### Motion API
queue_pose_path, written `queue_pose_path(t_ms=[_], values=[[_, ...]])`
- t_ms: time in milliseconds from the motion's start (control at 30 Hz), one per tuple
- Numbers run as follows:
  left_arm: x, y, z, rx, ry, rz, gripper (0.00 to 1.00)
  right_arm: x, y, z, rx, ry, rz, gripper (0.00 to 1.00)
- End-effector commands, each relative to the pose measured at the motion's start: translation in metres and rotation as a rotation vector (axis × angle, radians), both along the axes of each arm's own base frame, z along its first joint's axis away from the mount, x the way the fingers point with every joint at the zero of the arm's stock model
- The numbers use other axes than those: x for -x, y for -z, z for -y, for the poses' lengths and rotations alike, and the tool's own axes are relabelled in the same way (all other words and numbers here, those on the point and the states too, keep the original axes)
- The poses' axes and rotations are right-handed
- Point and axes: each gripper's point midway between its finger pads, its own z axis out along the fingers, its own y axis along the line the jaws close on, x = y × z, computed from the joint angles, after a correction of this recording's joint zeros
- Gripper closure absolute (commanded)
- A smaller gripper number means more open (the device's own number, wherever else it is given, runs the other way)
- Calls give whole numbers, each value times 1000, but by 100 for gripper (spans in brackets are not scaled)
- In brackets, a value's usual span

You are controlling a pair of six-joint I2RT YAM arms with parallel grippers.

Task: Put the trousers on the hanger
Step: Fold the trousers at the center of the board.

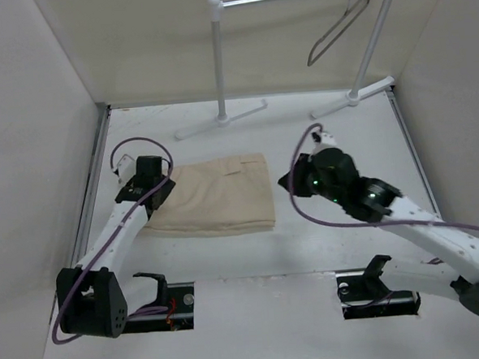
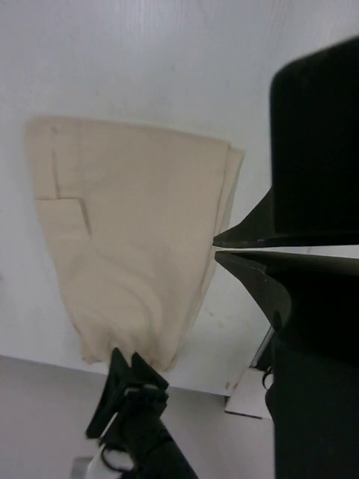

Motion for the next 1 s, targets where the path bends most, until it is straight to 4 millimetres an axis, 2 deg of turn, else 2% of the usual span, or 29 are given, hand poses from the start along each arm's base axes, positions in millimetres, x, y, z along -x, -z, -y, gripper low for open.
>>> queue_pose_path(t_ms=[0,100,167,200,400,500,567,633,700,767,867,967], values=[[-6,-6,35,-2,85,4,59,-13,7,-68,-292,-197,-16,93],[0,14,49,6,110,-25,59,-25,50,-82,-269,-196,-60,94],[5,27,47,1,106,-49,60,-31,86,-85,-230,-178,-120,94],[10,34,43,-5,102,-66,60,-32,97,-85,-221,-170,-144,93],[46,74,16,-29,53,-165,60,-32,197,-63,-104,-33,-318,91],[60,86,10,-31,42,-192,59,-28,232,-51,-66,21,-408,92],[62,85,9,-28,37,-185,59,-26,241,-45,-58,41,-443,91],[58,76,9,-22,40,-158,59,-27,237,-39,-62,55,-443,90],[50,59,12,-19,56,-117,58,-29,216,-34,-79,51,-413,85],[41,38,16,-19,73,-73,58,-30,179,-33,-101,25,-354,71],[28,2,22,-26,101,0,57,-34,108,-24,-130,-12,-227,47],[19,-24,29,-28,128,55,56,-51,40,-4,-160,-8,-96,34]])
